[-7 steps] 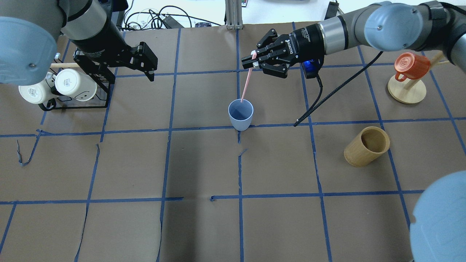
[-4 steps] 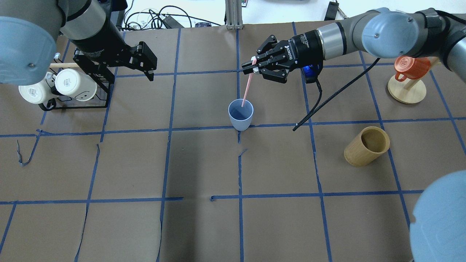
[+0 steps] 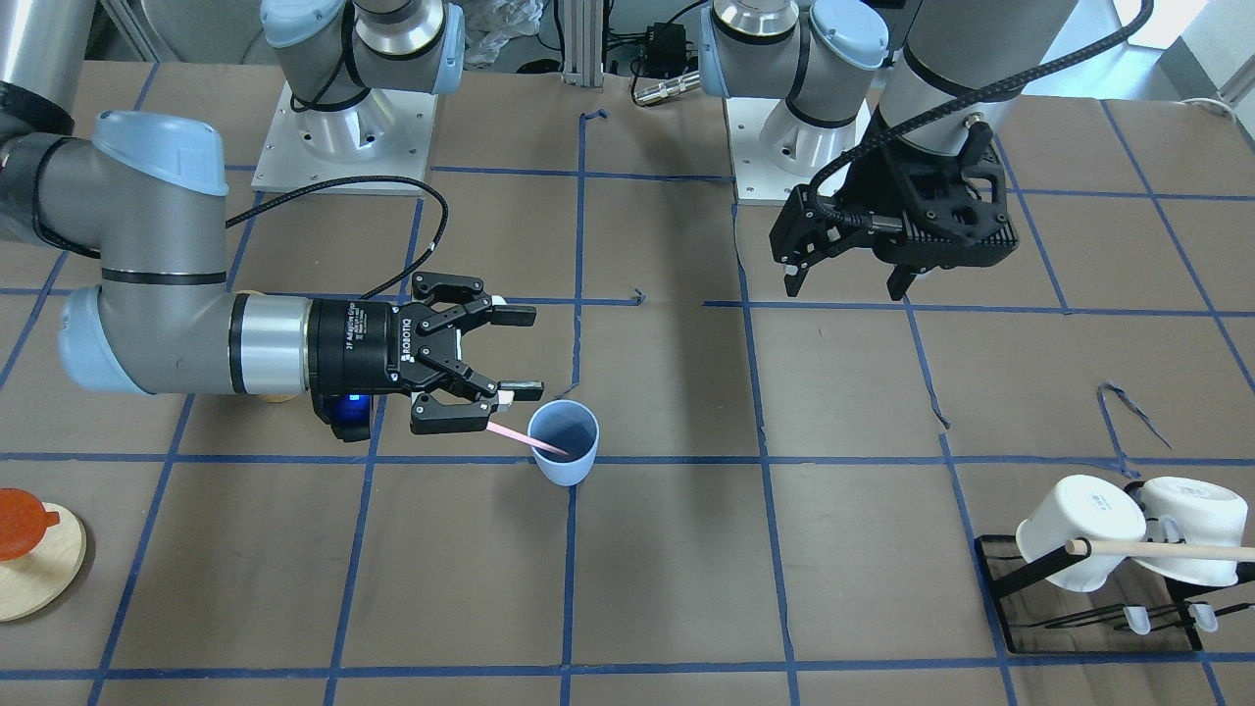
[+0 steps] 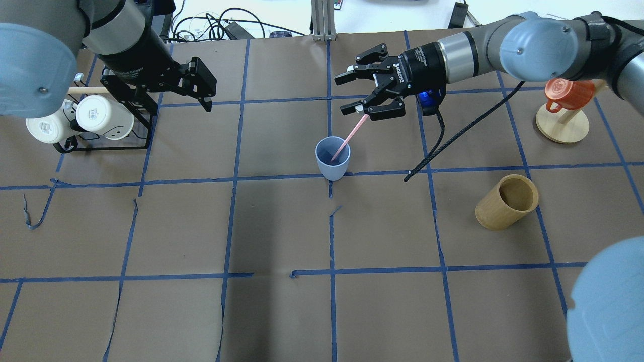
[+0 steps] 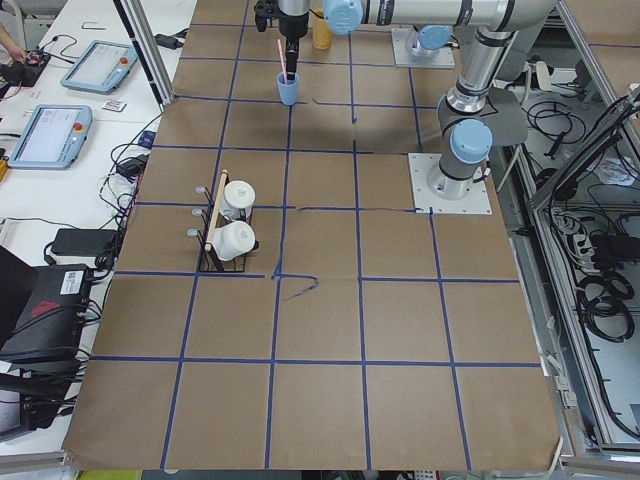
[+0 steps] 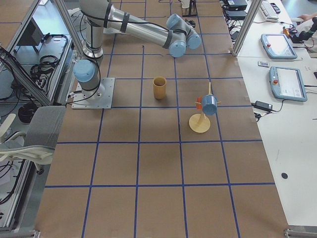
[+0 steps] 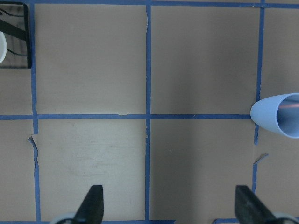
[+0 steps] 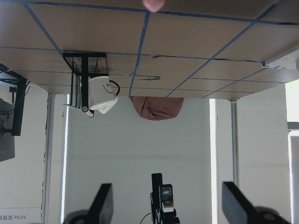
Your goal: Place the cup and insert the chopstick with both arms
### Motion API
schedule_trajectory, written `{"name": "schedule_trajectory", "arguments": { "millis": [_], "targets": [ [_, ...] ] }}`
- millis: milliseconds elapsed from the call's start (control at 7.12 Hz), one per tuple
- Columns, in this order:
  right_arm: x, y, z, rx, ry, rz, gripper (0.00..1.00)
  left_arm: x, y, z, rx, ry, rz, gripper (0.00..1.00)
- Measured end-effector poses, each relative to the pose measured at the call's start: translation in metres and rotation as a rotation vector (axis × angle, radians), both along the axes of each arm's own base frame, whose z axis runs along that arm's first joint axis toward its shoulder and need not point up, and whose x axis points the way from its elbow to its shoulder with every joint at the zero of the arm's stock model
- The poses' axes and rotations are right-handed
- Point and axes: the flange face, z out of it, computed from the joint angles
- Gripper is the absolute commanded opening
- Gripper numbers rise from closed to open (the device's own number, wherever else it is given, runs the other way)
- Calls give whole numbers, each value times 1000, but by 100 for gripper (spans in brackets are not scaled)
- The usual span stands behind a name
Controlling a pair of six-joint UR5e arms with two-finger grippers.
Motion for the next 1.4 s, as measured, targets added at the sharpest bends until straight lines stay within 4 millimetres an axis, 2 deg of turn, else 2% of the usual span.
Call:
{"name": "schedule_trajectory", "arguments": {
  "millis": [140,281,561,842,1123,1404],
  "targets": [
    [-2,-1,7,-38,44,20,95,0,0,0,0,-1,0,100],
    [-6,-1,23,-101,147,48,100,0,0,0,-1,-1,0,100],
    [-20,8,68,-249,421,77,100,0,0,0,0,-4,-1,100],
    [-36,21,97,-328,651,119,100,1,1,0,0,-5,-2,100],
    [-47,30,117,-452,778,220,100,1,1,0,0,-7,-2,100],
    [-61,40,126,-658,898,472,100,1,1,0,0,-7,-2,100]
  ]
}}
